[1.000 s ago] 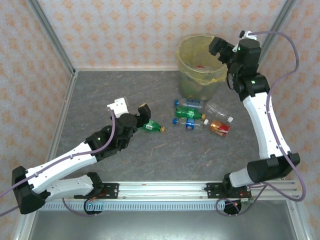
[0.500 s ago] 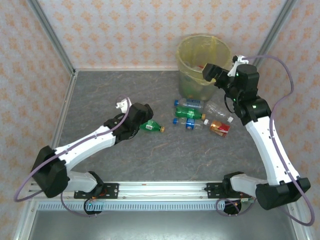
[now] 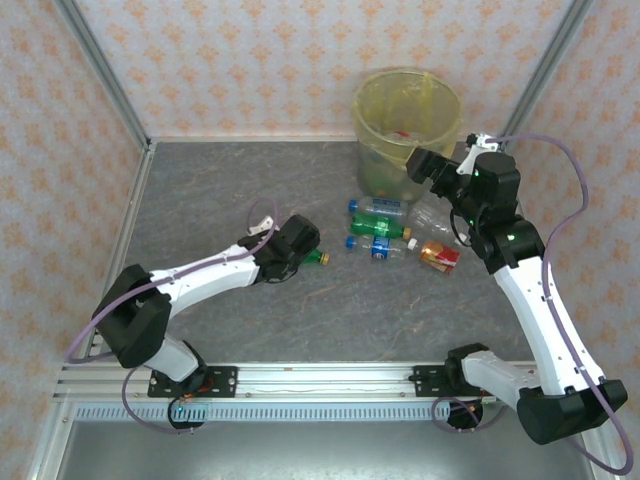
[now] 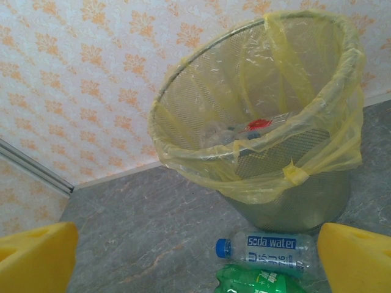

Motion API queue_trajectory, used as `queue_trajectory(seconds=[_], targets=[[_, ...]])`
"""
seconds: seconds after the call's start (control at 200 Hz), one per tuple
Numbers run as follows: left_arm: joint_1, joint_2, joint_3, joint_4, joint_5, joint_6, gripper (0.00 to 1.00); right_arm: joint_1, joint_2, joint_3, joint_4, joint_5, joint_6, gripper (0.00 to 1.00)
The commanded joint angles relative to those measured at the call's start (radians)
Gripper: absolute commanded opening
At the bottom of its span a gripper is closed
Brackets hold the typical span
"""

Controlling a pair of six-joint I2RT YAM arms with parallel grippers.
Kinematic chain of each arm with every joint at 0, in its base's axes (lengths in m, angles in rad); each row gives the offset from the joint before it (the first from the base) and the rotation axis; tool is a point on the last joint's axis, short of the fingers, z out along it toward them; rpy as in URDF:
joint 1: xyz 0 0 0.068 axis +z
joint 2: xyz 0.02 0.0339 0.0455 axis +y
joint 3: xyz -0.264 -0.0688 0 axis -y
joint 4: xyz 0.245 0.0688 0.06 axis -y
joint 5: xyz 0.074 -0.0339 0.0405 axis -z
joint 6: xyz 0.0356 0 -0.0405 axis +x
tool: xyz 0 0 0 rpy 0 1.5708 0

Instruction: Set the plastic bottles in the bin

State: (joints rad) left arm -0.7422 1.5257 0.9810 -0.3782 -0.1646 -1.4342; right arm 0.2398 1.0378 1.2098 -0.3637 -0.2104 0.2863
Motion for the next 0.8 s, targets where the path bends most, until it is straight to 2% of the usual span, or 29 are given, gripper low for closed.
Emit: queue_trajectory(seconds=[0.0,0.22,0.405,0.791], targets=[[-0.039,0.043,0.030,-0.001,-0.058,-0.145,0.90,0.006,-0.020,0.000,0.036,-0.010,0.022,1.00],[-0.087,0.105,0.066,-0.005,-0.107,-0.204,0.87,0.005,-0.045,-0.004,0.023,0.007,0.019,1.00],[-0.114,0.167,0.106,-0.023,-0.159,-0.219,0.81,0.006,-0.055,-0.018,0.017,0.014,0.020,1.00],[-0.118,0.242,0.093,0.030,-0.060,-0.229,0.80,0.006,-0.058,-0.042,0.022,0.008,0.030,1.00]])
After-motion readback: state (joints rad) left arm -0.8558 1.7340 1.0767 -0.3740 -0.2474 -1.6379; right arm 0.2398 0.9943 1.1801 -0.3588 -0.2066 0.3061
